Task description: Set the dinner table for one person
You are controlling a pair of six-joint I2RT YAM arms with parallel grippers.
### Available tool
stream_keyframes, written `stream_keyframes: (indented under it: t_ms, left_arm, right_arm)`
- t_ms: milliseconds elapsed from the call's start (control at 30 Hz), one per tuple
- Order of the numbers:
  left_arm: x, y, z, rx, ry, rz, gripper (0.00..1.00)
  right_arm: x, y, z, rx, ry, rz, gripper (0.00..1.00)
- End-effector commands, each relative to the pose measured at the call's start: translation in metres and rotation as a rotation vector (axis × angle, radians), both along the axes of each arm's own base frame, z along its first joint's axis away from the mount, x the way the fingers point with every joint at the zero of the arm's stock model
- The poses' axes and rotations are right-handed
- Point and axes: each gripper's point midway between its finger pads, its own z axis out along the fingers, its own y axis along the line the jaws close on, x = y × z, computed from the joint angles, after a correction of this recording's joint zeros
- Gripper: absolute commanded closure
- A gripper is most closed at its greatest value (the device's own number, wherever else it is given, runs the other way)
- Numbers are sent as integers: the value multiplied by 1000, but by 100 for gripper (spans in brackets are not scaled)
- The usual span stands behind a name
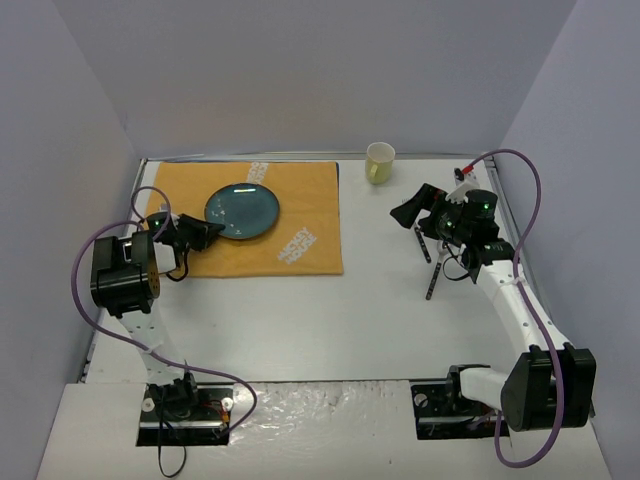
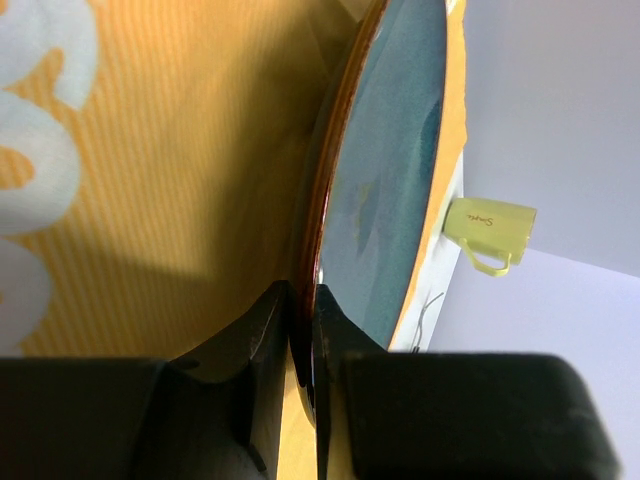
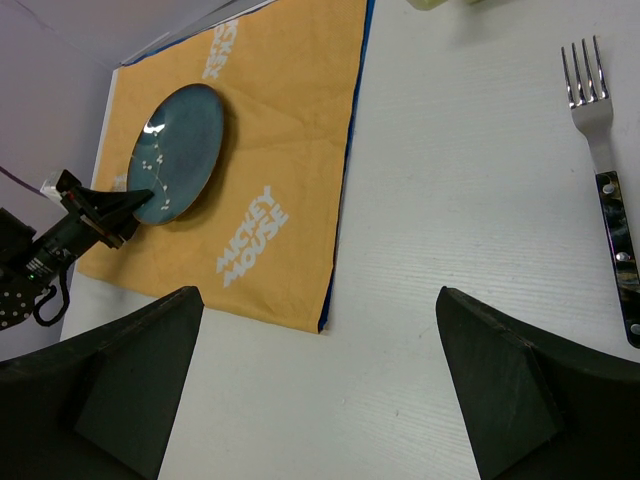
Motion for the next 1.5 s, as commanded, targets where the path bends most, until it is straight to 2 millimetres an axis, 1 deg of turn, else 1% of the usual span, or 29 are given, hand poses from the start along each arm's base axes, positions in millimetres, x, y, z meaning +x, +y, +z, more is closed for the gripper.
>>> stream_keyframes:
  t_ms: [0,100,267,333,400,433,467,500,567,633,700,767,833,933,1067,1167,1267,1333,1400,1467]
  left_arm:
    - [27,-5,78,29,-311,-72,99]
    - [24,-4,64,34,-271,-63,91]
    - [17,0,51,66,-196,-48,68]
    - [12,3,47,95,-152,-41,58]
    - [6,7,44,135,-96,-36,49]
    - [4,8,43,148,-80,-38,47]
    - [2,10,42,168,-61,-35,43]
    - [-2,15,42,198,-34,-21,35]
    - [-9,21,43,247,14,-11,28]
    - [-21,27,39,307,81,-11,17]
    - [-27,36,52,374,101,1,9]
    - [-38,49,56,457,160,27,4]
    - [-50,57,65,529,191,19,3]
    - [-74,69,76,660,251,9,3]
    - [-104,76,88,800,294,-23,3]
    - [-125,73,100,910,283,-68,3]
    - [-142,67,106,975,262,-107,3]
    - [-153,62,104,1008,248,-137,3]
    - [-160,57,98,1030,241,-163,3]
    - [-166,55,97,1041,225,-165,3]
  right_arm:
    - [8,5,22,-4,-104,36,0]
    - [7,5,21,-6,-104,35,0]
    - [5,3,23,-13,-115,26,0]
    - [5,1,24,-21,-119,18,0]
    - [5,0,26,-29,-124,9,0]
    - [5,-1,26,-32,-123,6,0]
    - [5,-2,27,-38,-125,0,0]
    - [6,-5,30,-48,-133,-12,0]
    - [8,-8,34,-63,-140,-28,0]
    - [11,-11,38,-78,-147,-41,0]
    - [14,-13,44,-102,-162,-52,0]
    - [18,-14,51,-147,-177,-71,0]
    - [25,-11,63,-229,-212,-93,0]
    - [42,-14,78,-387,-247,-156,0]
    - [63,-12,79,-425,-192,-208,0]
    - [84,-10,70,-467,-142,-268,0]
    - [104,-2,57,-478,-107,-269,1]
    - [121,1,47,-487,-86,-280,3]
    - [137,2,40,-499,-71,-313,6]
    - [151,5,25,-516,-61,-332,10]
